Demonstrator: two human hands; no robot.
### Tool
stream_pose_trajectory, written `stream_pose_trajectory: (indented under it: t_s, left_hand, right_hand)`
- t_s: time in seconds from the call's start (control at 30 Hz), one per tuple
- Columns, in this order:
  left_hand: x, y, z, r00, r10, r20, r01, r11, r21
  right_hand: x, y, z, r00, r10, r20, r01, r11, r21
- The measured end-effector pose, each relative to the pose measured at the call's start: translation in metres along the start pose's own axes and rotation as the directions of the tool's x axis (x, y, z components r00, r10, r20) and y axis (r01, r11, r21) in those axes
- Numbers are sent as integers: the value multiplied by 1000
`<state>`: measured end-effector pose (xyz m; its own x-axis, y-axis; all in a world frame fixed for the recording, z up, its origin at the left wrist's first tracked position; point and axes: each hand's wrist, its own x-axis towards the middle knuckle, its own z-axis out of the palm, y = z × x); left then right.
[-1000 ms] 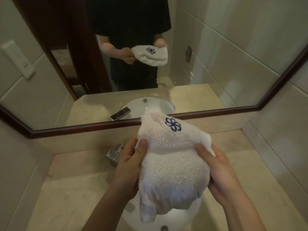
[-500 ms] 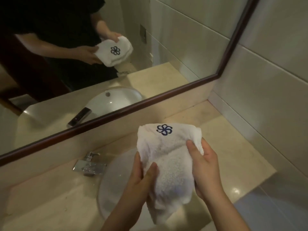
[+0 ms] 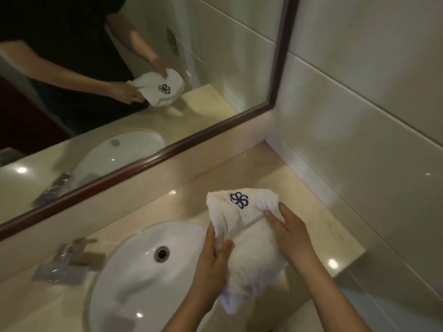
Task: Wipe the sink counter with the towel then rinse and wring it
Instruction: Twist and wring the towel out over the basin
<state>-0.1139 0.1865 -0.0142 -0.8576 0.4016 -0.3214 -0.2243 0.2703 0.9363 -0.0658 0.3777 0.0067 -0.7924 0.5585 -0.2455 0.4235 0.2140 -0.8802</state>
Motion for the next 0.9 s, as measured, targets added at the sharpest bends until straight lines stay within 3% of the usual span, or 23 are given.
stream_pose_trajectory:
  t_s: [0.17, 0.23, 0.3, 0.37, 0.43, 0.47, 0.53, 0.63, 0.73, 0.9]
  left_hand:
    - [56, -26, 88, 996, -79, 42, 78, 996, 38]
    - [72, -34, 114, 988, -125, 96, 128, 991, -26]
    - [84, -51, 136, 978, -153, 139, 161, 986, -43]
    - [91, -79, 154, 991, -104, 87, 92, 987, 129]
    - [88, -103, 169, 993, -61, -97, 98, 899, 426]
    - [83, -104, 174, 985, -101, -139, 156, 863, 481]
    - [76, -94, 180, 978, -187, -90, 205, 799, 565]
    - [87, -100, 195, 991, 124, -49, -47, 664, 746]
    - [124, -99, 206, 973, 216, 82, -184, 504, 844]
    - [176, -129, 194, 958, 239, 157, -230, 317, 920]
  right_hand:
    - [68, 45, -67, 992, 26, 121, -18, 998, -68]
    - [95, 65, -88, 984, 37, 176, -16, 993, -119]
    - [122, 89, -101, 959, 100, 264, -31, 967, -252]
    - [145, 122, -107, 934, 183, 307, -7, 868, -497]
    - [156, 154, -108, 930, 261, 261, 3, 701, -713]
    - [155, 164, -108, 945, 251, 211, -8, 660, -751]
    - [145, 173, -104, 982, 100, 159, 55, 655, -754]
    - [126, 189, -82, 978, -158, 139, 209, 656, -725]
    - [118, 209, -64, 945, -145, 293, 323, 561, -762]
    - [112, 242, -62, 940, -65, 336, 327, 464, -823]
